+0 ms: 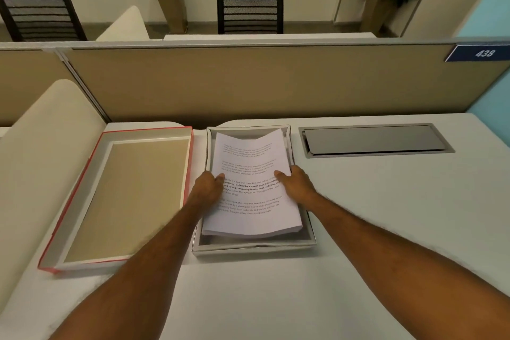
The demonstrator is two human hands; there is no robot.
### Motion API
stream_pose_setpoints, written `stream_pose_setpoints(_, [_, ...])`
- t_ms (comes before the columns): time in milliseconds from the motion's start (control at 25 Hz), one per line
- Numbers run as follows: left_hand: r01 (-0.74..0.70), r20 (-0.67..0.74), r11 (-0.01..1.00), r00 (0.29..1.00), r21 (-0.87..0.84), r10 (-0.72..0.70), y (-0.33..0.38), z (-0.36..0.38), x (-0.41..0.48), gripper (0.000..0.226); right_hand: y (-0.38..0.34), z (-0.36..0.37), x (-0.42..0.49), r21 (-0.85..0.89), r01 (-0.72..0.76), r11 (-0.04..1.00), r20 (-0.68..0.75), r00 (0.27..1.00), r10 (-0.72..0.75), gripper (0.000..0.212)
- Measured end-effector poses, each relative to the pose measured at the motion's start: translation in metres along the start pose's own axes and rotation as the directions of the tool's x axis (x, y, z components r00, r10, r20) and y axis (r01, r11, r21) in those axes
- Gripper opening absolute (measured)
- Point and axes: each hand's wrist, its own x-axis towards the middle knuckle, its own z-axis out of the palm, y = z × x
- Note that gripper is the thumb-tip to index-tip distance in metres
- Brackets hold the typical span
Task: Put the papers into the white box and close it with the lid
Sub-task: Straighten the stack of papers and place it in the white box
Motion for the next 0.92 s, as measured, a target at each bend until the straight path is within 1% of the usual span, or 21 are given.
stream_pose_setpoints(240, [0.12,0.079,0.99,0.99,-0.071,-0.114,-0.007,0.012,0.019,0.021,0.005,0.016,0.017,-0.061,-0.054,0.997,-0.032,0.998,0.052,0.046])
stream_pose_setpoints(360, [0.17,0.063,0.983,0.984,-0.073,-0.166,-0.009,0.02,0.018,0.017,0.009,0.02,0.021,-0.144,-0.086,0.986,-0.049,0.996,0.08,0.046])
stream_pose_setpoints(440, [0.196,0.039,0.979,0.98,-0.056,-0.194,-0.011,0.025,0.017,0.015,0.011,0.021,0.023,-0.216,-0.108,0.97,-0.087,0.992,0.091,0.044])
stream_pose_setpoints(560, [0.212,0.014,0.977,0.977,-0.027,-0.212,-0.011,0.029,0.016,0.016,0.012,0.022,0.024,-0.26,-0.1,0.96,-0.129,0.989,0.068,0.036])
stream_pose_setpoints(680, [0.186,-0.027,0.983,0.982,0.001,-0.186,-0.012,0.029,0.015,0.015,0.014,0.023,0.021,-0.261,-0.07,0.963,-0.106,0.993,0.043,0.031])
stream_pose_setpoints(760, [0.158,-0.068,0.986,0.986,0.053,-0.154,-0.013,0.028,0.011,0.016,0.015,0.023,0.015,-0.261,-0.039,0.965,-0.104,0.994,0.012,0.03])
stream_pose_setpoints(920, [0.104,-0.104,0.971,0.991,0.214,-0.083,-0.015,0.023,0.001,0.014,0.016,0.028,0.001,-0.296,0.026,0.955,-0.102,0.993,-0.058,0.038])
